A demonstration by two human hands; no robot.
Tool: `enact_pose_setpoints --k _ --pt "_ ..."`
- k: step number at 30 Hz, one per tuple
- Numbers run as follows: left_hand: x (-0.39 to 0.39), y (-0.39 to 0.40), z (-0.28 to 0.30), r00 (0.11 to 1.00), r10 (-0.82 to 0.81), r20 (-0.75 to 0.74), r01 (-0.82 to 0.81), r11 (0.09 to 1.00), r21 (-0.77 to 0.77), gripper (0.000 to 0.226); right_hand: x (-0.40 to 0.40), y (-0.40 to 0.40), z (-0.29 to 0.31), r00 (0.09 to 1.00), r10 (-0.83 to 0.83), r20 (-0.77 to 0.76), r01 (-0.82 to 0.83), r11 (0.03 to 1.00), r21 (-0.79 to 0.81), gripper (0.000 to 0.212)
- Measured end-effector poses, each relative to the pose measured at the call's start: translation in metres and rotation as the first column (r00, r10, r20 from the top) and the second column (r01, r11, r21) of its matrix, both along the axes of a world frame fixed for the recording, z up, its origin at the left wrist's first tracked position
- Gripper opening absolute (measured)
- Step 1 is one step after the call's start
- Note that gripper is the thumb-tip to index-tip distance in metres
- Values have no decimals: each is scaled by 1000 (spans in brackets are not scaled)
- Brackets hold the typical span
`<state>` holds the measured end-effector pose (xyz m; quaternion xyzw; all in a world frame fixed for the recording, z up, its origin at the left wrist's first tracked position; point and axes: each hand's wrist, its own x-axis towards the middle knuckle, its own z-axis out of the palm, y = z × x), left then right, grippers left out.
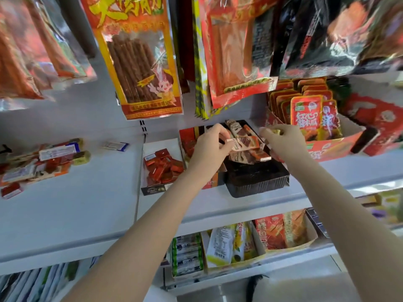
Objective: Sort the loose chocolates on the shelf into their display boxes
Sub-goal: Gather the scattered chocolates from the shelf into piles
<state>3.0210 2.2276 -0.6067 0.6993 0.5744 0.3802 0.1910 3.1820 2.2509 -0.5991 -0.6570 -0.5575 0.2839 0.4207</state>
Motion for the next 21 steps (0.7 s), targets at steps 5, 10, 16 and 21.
enact_pose_setpoints --k 5,10,16,21 --pt "8 19 -3 973 -13 -229 18 1000 18 10 -3 4 -3 992 60 113 -56 998 -38 29" --pt "-2 15 0 949 -90 -303 98 995 11 21 -12 1 6 991 65 119 -72 996 56 39" --pt "-49 -20 14 953 74 -294 -61 997 53 26 -42 -16 21 822 266 -503 -406 894 -191 22" --pt "-111 -60 6 943 179 -279 -214 971 -102 26 -78 -24 14 847 488 -211 -514 853 -88 44"
